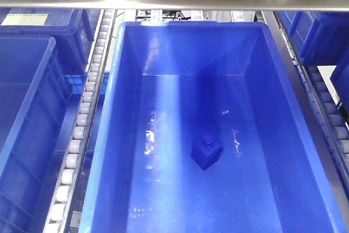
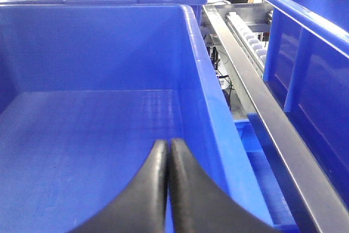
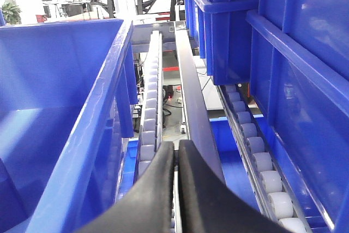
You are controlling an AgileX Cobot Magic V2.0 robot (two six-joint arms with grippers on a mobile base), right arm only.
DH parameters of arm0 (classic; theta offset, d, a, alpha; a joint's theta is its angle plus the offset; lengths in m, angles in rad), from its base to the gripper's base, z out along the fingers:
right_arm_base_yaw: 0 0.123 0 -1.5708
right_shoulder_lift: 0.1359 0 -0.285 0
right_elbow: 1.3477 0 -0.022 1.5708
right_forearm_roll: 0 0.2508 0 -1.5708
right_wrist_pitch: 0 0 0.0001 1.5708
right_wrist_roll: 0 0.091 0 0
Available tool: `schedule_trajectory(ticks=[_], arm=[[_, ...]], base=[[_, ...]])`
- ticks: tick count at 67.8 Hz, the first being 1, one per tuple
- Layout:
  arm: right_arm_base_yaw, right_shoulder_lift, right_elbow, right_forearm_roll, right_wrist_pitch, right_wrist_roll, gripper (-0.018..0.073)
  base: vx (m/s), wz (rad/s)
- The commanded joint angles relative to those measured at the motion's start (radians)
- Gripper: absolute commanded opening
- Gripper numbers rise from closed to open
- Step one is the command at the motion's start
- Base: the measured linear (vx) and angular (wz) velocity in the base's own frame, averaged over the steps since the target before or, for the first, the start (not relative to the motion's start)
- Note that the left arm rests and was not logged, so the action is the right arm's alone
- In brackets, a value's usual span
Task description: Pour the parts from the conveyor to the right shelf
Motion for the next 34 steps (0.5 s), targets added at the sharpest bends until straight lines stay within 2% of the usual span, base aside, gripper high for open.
schedule_trajectory(ticks=[1, 34], arm=[[-0.006, -0.018, 0.001, -0.008, -0.070, 0.000, -0.0011], [-0.006, -0.018, 0.001, -0.008, -0.070, 0.000, -0.0011]], base=[[0.00, 0.00], [0.00, 0.00]])
